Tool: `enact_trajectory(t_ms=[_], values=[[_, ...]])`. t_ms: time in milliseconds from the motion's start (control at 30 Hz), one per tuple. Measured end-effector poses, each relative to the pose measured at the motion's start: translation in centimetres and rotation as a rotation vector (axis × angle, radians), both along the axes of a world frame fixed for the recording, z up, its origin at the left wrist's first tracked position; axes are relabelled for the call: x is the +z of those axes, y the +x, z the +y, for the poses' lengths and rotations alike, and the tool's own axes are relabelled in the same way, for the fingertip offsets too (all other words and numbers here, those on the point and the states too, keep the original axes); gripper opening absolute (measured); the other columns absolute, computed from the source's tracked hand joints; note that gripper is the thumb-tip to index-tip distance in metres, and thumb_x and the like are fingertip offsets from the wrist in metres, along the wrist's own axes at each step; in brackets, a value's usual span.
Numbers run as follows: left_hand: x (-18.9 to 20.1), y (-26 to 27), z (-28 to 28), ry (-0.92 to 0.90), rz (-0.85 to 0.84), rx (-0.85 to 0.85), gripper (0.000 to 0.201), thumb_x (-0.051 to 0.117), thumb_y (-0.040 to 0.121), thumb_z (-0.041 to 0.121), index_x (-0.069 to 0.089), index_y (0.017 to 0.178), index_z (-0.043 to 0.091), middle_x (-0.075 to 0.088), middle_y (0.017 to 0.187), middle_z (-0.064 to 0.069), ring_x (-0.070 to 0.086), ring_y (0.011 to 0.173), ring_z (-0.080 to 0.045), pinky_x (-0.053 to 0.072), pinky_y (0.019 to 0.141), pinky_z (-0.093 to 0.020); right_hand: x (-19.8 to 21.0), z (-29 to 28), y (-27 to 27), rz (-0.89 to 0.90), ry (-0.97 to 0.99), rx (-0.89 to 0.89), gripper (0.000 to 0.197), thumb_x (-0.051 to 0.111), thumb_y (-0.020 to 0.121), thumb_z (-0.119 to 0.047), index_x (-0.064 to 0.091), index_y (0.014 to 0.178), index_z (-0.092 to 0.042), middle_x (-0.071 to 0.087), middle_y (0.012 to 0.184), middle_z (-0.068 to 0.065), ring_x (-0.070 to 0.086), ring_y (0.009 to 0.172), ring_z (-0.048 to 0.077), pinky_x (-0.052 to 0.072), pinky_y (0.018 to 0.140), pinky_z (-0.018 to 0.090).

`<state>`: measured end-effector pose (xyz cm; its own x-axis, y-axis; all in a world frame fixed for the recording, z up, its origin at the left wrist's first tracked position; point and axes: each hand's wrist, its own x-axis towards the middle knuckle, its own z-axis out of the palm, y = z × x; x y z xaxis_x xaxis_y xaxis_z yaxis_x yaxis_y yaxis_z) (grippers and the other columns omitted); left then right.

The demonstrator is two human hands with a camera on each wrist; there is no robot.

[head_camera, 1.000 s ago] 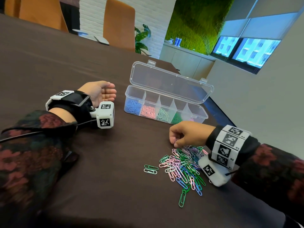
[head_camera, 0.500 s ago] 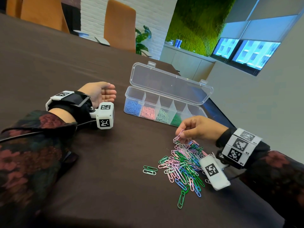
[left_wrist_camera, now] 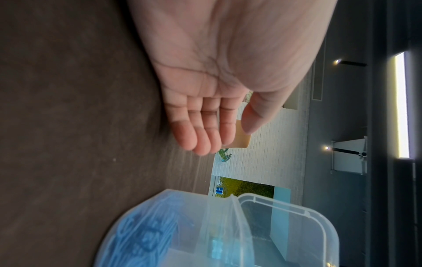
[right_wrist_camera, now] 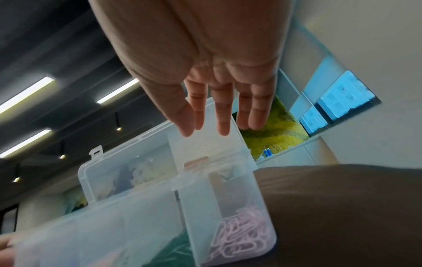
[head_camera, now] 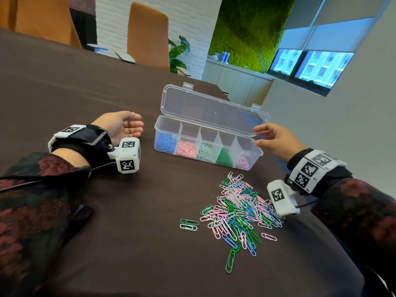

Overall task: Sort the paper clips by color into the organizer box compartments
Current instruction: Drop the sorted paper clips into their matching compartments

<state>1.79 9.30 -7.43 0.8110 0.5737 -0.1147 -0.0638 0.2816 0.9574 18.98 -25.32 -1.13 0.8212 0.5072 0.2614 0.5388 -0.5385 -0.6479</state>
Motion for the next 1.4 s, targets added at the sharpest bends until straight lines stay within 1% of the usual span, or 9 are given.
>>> enact_trajectory(t_ms=[267, 433, 567, 733, 900, 1033, 1100, 1267, 1400], values=[[0.2, -0.1, -0.2, 0.007, -0.002, 0.000, 0.022, 0.041, 0.099, 0.021, 0.057, 0.088, 0.011, 0.057, 0.080, -0.004, 0.060, 0.060, -0.011, 0.054, 0.052, -0.017, -0.2, 0.9, -6.8, -0.125, -0.502, 0.391, 0.020, 0.067, 0.083, -0.009, 0.061, 0.082, -0.028, 0.067, 0.085, 0.000, 0.056, 0.070, 0.001, 0.044, 0.069, 0.011], [0.2, -0.2, -0.3, 0.009, 0.001, -0.001, 0.021, 0.042, 0.099, 0.021, 0.057, 0.088, 0.011, 0.057, 0.080, -0.004, 0.060, 0.056, -0.009, 0.054, 0.052, -0.017, -2.0, 2.6, -10.4, -0.162, -0.887, 0.609, 0.014, 0.068, 0.084, -0.023, 0.062, 0.097, -0.021, 0.054, 0.087, -0.007, 0.054, 0.083, 0.013, 0.043, 0.077, 0.027], [0.3, -0.3, -0.4, 0.011, 0.003, -0.001, 0.021, 0.042, 0.098, 0.021, 0.057, 0.088, 0.011, 0.057, 0.081, -0.004, 0.057, 0.065, -0.013, 0.054, 0.053, -0.017, -2.2, 3.2, -10.6, -0.168, -0.925, 0.609, 0.013, 0.063, 0.086, -0.017, 0.054, 0.079, -0.022, 0.049, 0.078, -0.007, 0.048, 0.073, 0.011, 0.038, 0.067, 0.024], [0.4, -0.3, -0.4, 0.003, 0.007, -0.002, 0.022, 0.041, 0.098, 0.022, 0.057, 0.087, 0.011, 0.057, 0.080, -0.003, 0.058, 0.063, -0.012, 0.053, 0.052, -0.017, -1.5, 2.7, -9.7, 0.067, -0.651, 0.585, 0.022, 0.067, 0.085, -0.010, 0.052, 0.073, -0.020, 0.056, 0.070, -0.007, 0.047, 0.058, 0.000, 0.039, 0.060, 0.013], [0.5, -0.3, -0.6, 0.005, 0.008, 0.001, 0.022, 0.040, 0.099, 0.021, 0.055, 0.087, 0.011, 0.056, 0.080, -0.003, 0.055, 0.069, -0.013, 0.052, 0.051, -0.017, -1.3, 2.3, -8.9, 0.638, 0.071, 0.480, 0.023, 0.047, 0.088, 0.015, 0.050, 0.084, -0.007, 0.059, 0.069, 0.007, 0.056, 0.055, 0.016, 0.048, 0.052, 0.022], [0.5, -0.3, -0.6, 0.005, 0.011, 0.002, 0.022, 0.040, 0.099, 0.021, 0.055, 0.087, 0.011, 0.056, 0.081, -0.004, 0.054, 0.070, -0.014, 0.052, 0.051, -0.017, -1.6, 2.0, -9.4, 0.999, 0.211, 0.416, 0.015, 0.047, 0.077, 0.001, 0.054, 0.088, -0.007, 0.053, 0.066, 0.006, 0.053, 0.053, 0.016, 0.044, 0.044, 0.022], [0.4, -0.3, -0.6, 0.006, 0.011, 0.005, 0.022, 0.041, 0.099, 0.021, 0.056, 0.087, 0.011, 0.056, 0.081, -0.004, 0.055, 0.070, -0.014, 0.052, 0.052, -0.017, -1.8, 1.9, -9.8, 0.931, 0.020, 0.460, 0.013, 0.050, 0.074, -0.004, 0.056, 0.085, -0.009, 0.052, 0.061, -0.001, 0.046, 0.049, 0.010, 0.037, 0.044, 0.019], [0.4, -0.3, -0.4, 0.009, 0.014, 0.006, 0.021, 0.042, 0.098, 0.022, 0.056, 0.088, 0.011, 0.057, 0.082, -0.003, 0.056, 0.070, -0.014, 0.054, 0.053, -0.018, -2.3, 2.2, -11.2, 0.091, -0.804, 0.606, 0.012, 0.064, 0.087, -0.014, 0.057, 0.089, -0.023, 0.046, 0.059, -0.010, 0.040, 0.049, 0.002, 0.032, 0.052, 0.015], [0.3, -0.3, -0.3, 0.008, 0.015, 0.005, 0.021, 0.042, 0.098, 0.023, 0.057, 0.088, 0.011, 0.057, 0.082, -0.003, 0.056, 0.071, -0.013, 0.054, 0.054, -0.018, -2.4, 2.4, -11.7, -0.029, -0.892, 0.560, 0.016, 0.066, 0.084, -0.020, 0.052, 0.087, -0.027, 0.043, 0.063, -0.008, 0.041, 0.055, 0.004, 0.032, 0.054, 0.019]])
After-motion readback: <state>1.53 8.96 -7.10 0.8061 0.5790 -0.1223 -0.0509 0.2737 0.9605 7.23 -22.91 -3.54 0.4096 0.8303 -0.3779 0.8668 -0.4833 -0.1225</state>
